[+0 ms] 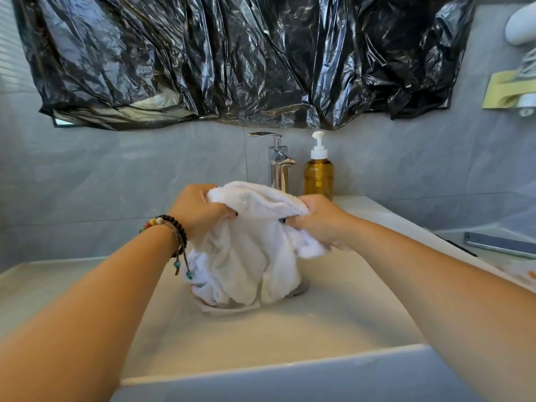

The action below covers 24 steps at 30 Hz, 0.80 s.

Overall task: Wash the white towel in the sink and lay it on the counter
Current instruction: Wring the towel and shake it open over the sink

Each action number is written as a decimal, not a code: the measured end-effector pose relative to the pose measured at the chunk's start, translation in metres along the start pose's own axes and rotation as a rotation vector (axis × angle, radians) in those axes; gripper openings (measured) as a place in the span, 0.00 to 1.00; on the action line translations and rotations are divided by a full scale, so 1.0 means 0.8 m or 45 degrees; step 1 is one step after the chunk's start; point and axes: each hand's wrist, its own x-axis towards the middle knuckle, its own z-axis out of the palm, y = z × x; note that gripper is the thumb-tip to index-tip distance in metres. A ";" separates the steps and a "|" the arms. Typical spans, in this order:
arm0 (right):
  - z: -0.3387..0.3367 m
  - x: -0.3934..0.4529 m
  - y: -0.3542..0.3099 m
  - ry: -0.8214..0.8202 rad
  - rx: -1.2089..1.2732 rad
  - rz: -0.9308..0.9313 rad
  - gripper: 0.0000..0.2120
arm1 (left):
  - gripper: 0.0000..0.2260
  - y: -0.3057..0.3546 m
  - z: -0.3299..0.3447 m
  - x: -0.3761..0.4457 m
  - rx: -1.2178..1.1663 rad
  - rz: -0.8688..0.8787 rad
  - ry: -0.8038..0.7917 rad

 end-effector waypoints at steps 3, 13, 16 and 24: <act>-0.003 0.002 -0.014 0.176 -0.049 -0.121 0.06 | 0.17 0.008 0.012 -0.004 0.504 0.120 -0.089; -0.004 -0.014 -0.032 0.350 0.457 -0.230 0.04 | 0.10 0.030 0.072 -0.030 0.060 0.342 -0.604; -0.004 -0.008 -0.027 0.371 0.453 -0.220 0.03 | 0.10 0.027 0.072 -0.026 -0.021 0.215 -0.504; 0.017 -0.004 -0.007 -0.065 0.610 0.244 0.15 | 0.05 0.029 0.065 -0.019 -0.378 -0.058 0.110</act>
